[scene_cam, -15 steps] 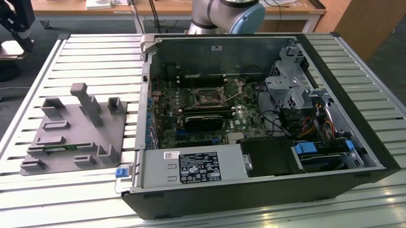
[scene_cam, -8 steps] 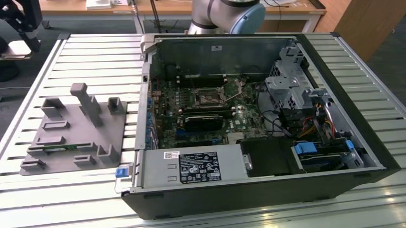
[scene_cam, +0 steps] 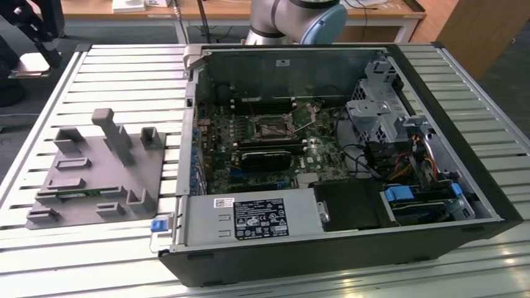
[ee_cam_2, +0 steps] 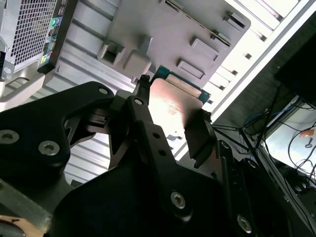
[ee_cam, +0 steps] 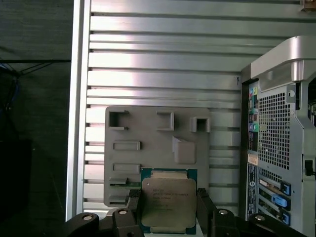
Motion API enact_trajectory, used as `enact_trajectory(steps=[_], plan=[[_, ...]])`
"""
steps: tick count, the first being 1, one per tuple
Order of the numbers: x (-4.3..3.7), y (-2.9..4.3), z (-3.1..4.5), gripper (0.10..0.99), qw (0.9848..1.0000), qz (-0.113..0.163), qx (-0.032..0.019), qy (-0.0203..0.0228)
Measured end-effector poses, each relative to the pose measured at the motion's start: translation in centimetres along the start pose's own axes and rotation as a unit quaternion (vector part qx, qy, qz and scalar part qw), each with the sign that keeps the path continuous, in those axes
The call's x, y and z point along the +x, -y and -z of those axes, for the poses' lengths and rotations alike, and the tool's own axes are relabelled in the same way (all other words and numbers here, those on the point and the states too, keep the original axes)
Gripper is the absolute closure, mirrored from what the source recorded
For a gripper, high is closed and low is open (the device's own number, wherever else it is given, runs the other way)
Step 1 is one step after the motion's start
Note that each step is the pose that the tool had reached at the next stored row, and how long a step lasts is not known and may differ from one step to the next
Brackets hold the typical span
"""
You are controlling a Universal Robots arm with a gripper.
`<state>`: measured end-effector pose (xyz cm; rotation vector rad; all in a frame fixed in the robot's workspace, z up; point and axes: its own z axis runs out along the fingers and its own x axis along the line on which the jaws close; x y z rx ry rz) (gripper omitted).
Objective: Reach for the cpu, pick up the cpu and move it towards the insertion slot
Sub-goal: 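Pick up the cpu and move it towards the insertion slot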
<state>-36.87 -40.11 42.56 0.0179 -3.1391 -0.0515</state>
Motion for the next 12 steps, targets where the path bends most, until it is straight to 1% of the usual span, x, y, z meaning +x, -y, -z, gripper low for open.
enact_trajectory(steps=[12], plan=[[-1.33, 0.02, 0.00, 0.553, 1.0000, 0.000, 0.0000, 0.0000]])
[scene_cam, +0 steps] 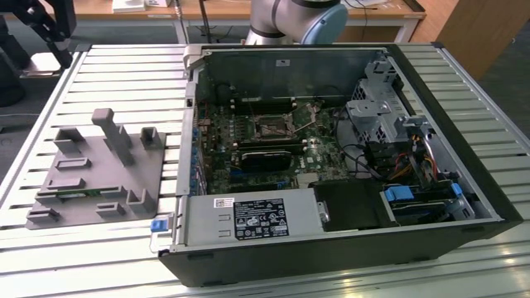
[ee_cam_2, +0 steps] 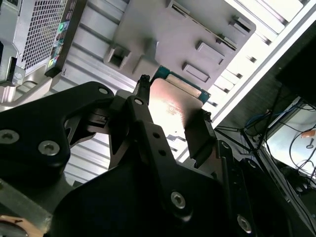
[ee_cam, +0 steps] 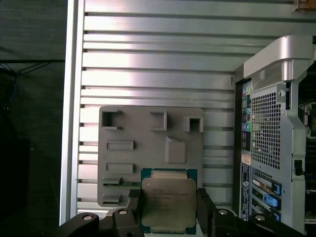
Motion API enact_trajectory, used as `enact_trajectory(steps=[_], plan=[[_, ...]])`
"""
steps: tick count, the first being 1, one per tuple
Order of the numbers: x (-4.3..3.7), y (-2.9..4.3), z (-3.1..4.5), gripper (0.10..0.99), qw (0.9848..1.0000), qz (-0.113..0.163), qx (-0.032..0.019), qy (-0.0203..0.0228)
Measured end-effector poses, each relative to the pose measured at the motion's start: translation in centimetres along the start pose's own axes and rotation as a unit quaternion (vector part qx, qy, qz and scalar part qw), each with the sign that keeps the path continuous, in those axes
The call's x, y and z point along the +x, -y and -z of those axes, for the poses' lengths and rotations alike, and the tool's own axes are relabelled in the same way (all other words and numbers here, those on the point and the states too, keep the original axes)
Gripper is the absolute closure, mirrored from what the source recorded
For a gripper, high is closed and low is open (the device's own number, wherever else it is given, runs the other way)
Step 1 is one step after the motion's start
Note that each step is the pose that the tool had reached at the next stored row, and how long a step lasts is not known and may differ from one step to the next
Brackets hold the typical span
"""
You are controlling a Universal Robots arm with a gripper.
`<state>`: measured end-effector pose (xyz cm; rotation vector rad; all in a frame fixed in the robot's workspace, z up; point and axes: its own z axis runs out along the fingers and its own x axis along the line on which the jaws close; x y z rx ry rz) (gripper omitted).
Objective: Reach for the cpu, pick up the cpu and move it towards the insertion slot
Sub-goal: 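Pick up the cpu and move it towards the insertion slot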
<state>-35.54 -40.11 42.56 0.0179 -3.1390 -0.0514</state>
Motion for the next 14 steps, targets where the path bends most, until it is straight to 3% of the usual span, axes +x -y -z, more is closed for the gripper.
enact_trajectory(steps=[14], plan=[[-1.53, 0.02, 0.00, 0.553, 1.0000, 0.000, 0.0000, 0.0000]])
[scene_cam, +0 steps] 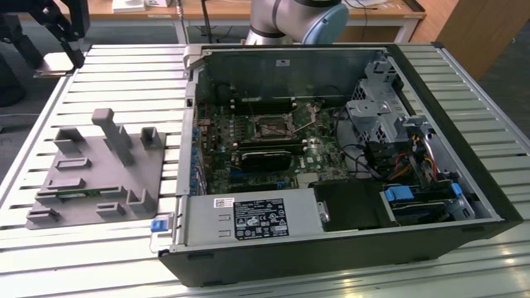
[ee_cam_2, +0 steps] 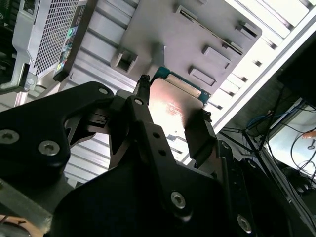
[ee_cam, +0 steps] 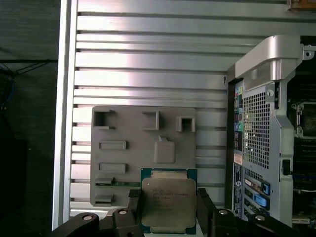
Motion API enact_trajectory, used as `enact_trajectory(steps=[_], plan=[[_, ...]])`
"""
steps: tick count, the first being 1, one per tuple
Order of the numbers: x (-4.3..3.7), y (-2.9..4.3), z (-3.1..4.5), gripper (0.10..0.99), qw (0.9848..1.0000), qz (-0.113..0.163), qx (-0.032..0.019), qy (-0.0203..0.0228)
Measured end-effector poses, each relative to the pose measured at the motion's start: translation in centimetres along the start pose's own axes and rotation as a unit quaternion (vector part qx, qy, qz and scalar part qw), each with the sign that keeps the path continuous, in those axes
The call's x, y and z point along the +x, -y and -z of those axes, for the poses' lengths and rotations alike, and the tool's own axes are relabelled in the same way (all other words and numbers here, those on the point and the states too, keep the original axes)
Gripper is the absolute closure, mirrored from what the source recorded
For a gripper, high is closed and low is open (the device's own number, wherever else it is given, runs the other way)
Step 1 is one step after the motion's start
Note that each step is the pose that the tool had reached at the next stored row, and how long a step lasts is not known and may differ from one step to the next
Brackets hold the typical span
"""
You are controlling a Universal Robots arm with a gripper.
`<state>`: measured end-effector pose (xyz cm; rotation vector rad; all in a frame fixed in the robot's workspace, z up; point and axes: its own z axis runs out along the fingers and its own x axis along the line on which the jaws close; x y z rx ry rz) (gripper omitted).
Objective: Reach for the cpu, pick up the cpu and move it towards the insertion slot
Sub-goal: 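Pick up the cpu and move it towards the insertion slot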
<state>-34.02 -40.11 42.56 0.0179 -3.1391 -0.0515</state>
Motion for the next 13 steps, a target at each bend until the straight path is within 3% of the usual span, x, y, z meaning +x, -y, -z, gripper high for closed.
enact_trajectory(steps=[13], plan=[[-1.35, 0.01, 0.00, 0.553, 1.0000, 0.000, 0.0000, 0.0000]])
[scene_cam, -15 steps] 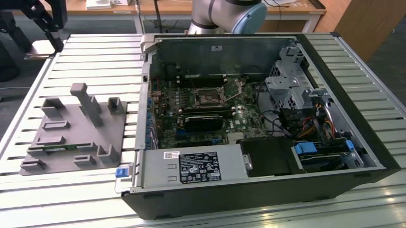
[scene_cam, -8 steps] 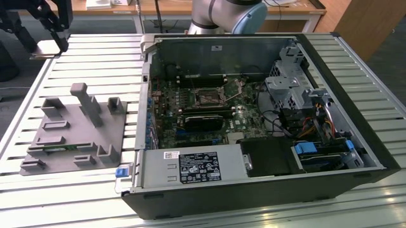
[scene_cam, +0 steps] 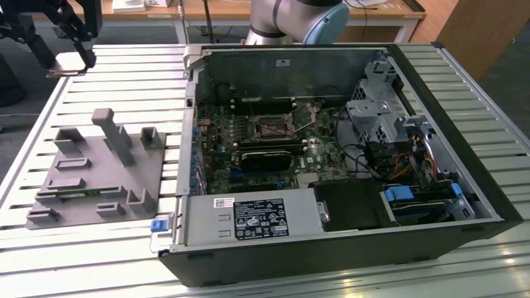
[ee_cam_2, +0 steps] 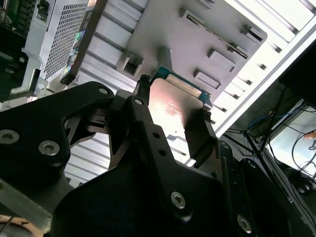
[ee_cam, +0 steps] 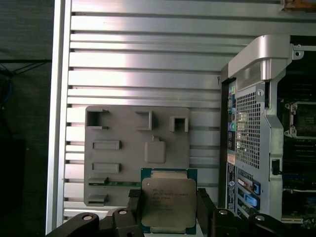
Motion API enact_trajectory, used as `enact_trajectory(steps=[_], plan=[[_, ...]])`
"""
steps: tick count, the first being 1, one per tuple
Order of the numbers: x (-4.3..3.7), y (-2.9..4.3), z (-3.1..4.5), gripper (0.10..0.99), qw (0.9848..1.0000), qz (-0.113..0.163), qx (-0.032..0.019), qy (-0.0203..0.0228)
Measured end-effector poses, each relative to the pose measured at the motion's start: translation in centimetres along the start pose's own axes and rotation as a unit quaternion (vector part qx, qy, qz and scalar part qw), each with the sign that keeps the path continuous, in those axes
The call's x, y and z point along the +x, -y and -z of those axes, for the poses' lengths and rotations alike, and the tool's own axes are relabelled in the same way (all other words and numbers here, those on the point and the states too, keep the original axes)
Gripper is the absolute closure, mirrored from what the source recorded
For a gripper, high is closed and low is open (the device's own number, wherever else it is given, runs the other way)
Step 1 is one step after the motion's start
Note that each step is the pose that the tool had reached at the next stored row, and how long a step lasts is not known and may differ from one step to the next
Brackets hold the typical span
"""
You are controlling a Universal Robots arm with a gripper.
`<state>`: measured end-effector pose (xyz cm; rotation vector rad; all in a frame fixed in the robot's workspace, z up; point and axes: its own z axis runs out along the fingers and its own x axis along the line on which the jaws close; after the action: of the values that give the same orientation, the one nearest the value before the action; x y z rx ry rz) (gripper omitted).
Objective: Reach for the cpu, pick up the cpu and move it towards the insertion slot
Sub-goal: 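Pick up the cpu and move it towards the insertion slot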
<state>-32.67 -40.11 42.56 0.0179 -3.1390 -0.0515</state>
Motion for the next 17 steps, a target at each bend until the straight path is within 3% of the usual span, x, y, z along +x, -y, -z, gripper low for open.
enact_trajectory(steps=[17], plan=[[-2.05, 0.01, 0.00, 0.553, 1.0000, 0.000, 0.0000, 0.0000]])
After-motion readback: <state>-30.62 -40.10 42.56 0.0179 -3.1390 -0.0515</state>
